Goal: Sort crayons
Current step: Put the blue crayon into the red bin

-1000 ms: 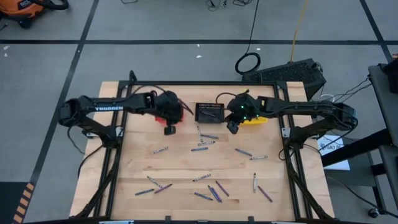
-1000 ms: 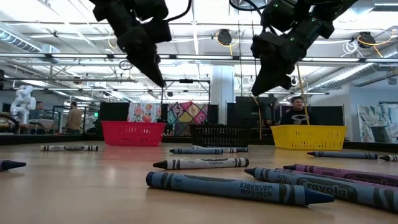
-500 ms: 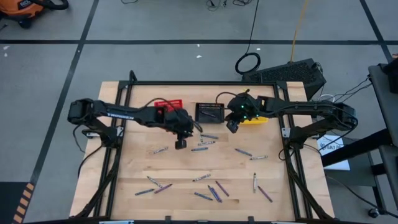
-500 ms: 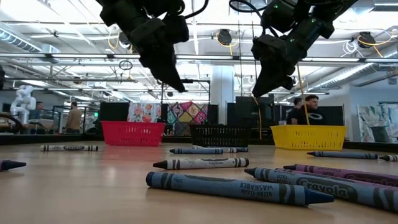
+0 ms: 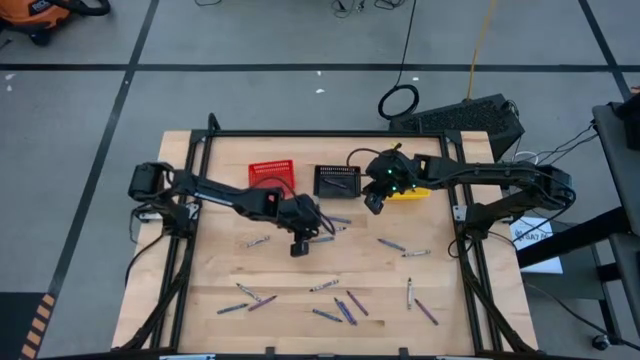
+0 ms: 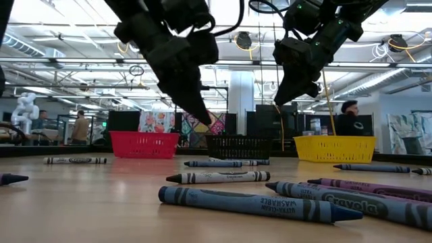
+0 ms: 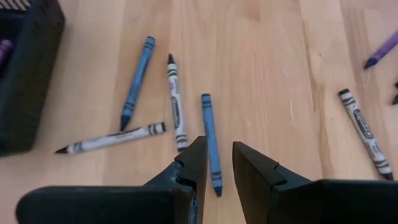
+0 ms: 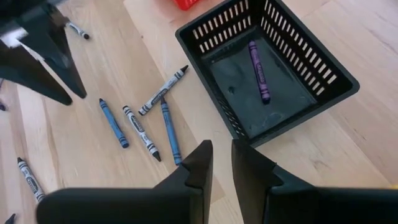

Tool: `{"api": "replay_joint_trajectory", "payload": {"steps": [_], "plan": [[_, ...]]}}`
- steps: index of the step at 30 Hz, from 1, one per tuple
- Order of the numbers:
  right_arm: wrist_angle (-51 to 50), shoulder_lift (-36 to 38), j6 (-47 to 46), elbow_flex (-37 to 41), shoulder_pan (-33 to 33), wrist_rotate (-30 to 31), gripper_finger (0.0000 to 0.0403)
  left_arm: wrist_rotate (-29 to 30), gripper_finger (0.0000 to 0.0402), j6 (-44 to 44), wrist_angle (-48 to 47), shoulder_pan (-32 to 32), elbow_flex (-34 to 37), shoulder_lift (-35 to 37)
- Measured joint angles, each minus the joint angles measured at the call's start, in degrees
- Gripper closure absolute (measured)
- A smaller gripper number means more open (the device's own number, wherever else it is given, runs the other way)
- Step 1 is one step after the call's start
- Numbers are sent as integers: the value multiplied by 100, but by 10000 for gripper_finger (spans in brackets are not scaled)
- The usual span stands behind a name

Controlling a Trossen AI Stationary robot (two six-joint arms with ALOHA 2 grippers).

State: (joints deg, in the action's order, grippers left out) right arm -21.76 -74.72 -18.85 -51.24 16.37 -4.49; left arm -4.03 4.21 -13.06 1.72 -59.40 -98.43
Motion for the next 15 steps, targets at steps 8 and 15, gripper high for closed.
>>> {"api": "replay_joint_trajectory", "payload": {"steps": [8, 15], "plan": [[2, 0, 0, 0, 1, -1, 355, -6, 322, 3, 52, 109, 0, -340], [0, 0, 0, 0, 1, -1, 355, -28, 322, 9, 232, 109, 0, -656]]}}
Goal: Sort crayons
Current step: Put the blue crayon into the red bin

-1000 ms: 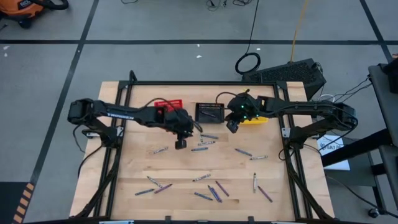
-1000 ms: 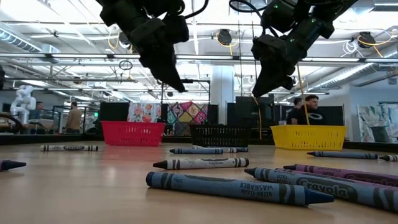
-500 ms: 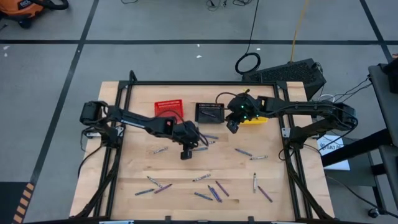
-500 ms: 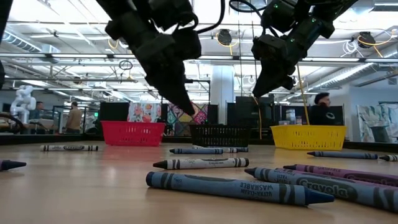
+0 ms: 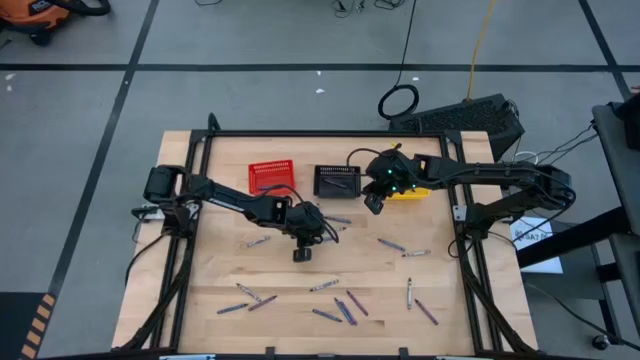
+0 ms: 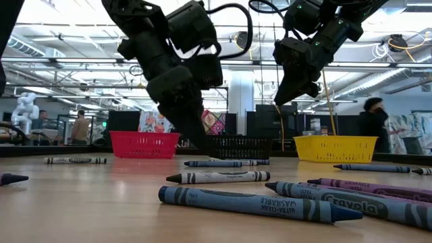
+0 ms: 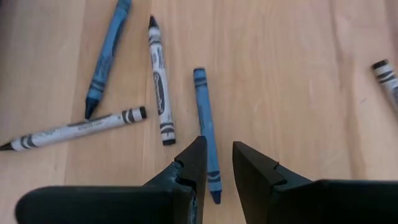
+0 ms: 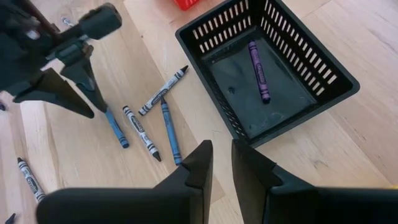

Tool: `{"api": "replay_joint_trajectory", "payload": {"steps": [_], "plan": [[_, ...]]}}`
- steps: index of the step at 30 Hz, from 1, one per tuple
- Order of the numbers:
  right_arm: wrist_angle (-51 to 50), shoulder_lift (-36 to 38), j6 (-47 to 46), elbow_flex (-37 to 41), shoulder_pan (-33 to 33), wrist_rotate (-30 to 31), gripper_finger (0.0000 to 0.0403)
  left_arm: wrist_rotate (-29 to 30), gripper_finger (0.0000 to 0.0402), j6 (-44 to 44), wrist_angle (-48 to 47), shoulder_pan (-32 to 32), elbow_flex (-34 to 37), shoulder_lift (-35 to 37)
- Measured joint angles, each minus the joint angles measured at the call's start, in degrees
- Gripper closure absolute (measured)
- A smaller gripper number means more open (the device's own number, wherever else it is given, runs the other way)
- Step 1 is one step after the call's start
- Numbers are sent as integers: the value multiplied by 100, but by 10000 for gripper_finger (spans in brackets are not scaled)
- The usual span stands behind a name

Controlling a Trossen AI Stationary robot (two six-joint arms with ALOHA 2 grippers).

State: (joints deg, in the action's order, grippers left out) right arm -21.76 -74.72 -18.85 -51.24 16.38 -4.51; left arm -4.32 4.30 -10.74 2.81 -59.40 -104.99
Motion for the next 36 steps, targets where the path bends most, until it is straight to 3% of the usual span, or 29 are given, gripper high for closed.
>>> {"api": "replay_joint_trajectory", "payload": {"steps": [18, 27, 36], "plan": [[2, 0, 146, 0, 0, 1, 355, 22, 323, 269, -86, 0, -31, -560], [2, 0, 196, 0, 0, 1, 355, -74, 391, 94, -287, -3, -31, -569], [2, 0, 350, 0, 0, 1, 355, -272, 393, -92, -404, -28, 7, -267]]}}
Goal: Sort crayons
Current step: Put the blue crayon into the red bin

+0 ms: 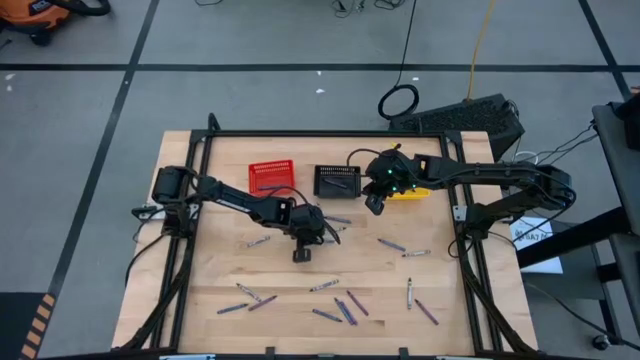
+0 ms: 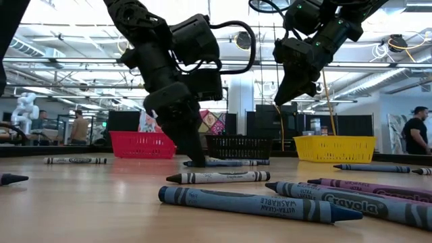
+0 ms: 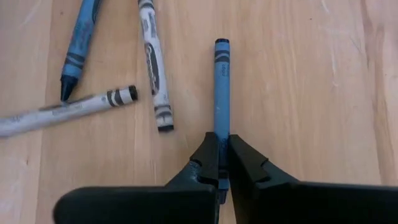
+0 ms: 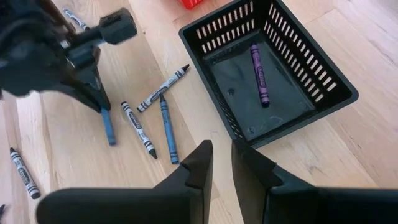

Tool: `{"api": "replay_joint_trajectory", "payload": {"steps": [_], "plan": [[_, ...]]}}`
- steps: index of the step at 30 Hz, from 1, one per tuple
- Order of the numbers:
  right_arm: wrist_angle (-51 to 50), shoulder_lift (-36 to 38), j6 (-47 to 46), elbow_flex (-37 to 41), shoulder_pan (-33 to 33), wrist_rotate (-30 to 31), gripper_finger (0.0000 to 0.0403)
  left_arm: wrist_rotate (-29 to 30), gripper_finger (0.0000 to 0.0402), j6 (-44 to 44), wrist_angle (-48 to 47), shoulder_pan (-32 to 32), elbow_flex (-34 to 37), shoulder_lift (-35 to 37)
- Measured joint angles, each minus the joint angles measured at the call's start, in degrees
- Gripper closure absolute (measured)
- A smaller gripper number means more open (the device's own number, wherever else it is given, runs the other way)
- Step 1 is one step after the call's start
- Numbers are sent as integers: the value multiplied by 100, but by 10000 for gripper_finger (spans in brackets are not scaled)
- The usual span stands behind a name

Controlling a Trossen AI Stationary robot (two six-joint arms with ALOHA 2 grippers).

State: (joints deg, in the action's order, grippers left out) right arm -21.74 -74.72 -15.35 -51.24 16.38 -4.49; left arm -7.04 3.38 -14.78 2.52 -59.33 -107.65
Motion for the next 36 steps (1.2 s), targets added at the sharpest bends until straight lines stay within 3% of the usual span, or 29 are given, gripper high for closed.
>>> {"api": "replay_joint_trajectory", "payload": {"steps": [5, 20, 36], "plan": [[0, 0, 96, 0, 0, 7, 355, -42, 393, -239, -456, -78, 25, 511], [-23, 2, 150, 0, 0, 22, 355, 1105, 393, -723, -1898, -936, 4, 1713], [-44, 2, 148, 2, 0, 26, 355, 1335, 393, -1417, -2813, -2407, -3, 2194]]}}
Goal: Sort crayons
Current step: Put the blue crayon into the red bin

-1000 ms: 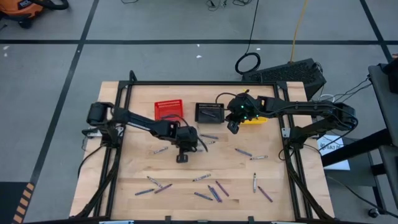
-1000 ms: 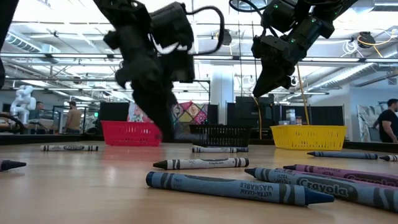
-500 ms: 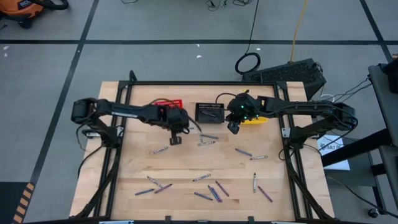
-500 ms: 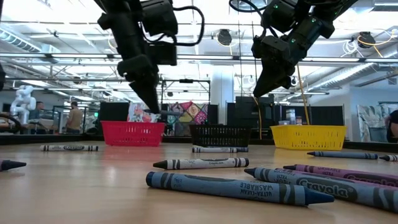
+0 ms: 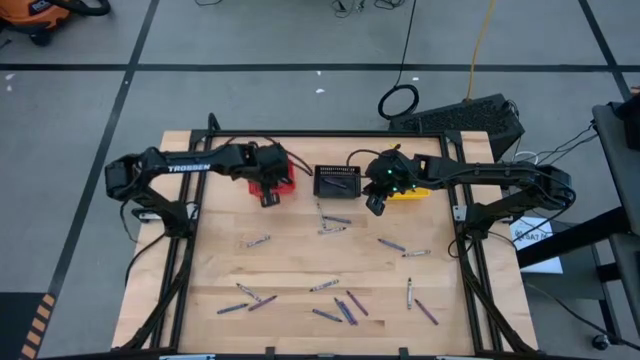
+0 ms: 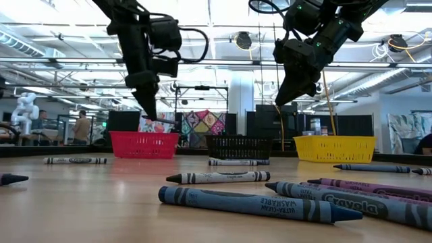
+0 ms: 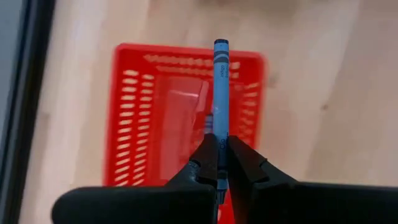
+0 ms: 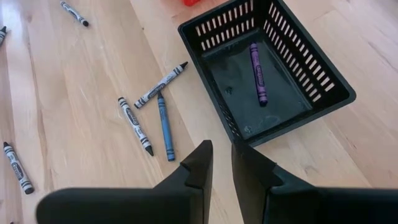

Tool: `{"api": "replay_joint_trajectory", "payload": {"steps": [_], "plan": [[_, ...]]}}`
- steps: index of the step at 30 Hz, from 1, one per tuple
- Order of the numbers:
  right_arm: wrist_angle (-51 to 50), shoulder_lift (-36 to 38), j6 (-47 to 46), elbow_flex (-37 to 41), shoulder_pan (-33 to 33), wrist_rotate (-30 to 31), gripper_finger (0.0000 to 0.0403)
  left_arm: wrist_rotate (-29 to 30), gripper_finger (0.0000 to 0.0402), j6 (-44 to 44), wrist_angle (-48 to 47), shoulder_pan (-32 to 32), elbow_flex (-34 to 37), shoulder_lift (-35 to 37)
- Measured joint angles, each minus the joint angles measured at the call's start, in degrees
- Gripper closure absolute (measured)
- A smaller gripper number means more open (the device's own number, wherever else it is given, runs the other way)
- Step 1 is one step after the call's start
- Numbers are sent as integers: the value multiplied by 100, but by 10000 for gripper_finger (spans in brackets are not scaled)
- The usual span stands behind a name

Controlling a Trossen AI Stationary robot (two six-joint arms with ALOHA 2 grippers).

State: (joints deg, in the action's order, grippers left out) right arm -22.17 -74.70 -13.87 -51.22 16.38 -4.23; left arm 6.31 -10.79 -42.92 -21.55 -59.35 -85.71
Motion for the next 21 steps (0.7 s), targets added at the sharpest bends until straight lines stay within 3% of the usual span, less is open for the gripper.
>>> {"api": "replay_joint_trajectory", "payload": {"steps": [11, 21], "plan": [[-2, 0, 0, 0, 0, 0, 355, -4, 393, -50, -153, -649, 273, 2], [0, 0, -42, 0, 0, -2, 355, -15, 393, -20, 270, -740, 752, 0]]}}
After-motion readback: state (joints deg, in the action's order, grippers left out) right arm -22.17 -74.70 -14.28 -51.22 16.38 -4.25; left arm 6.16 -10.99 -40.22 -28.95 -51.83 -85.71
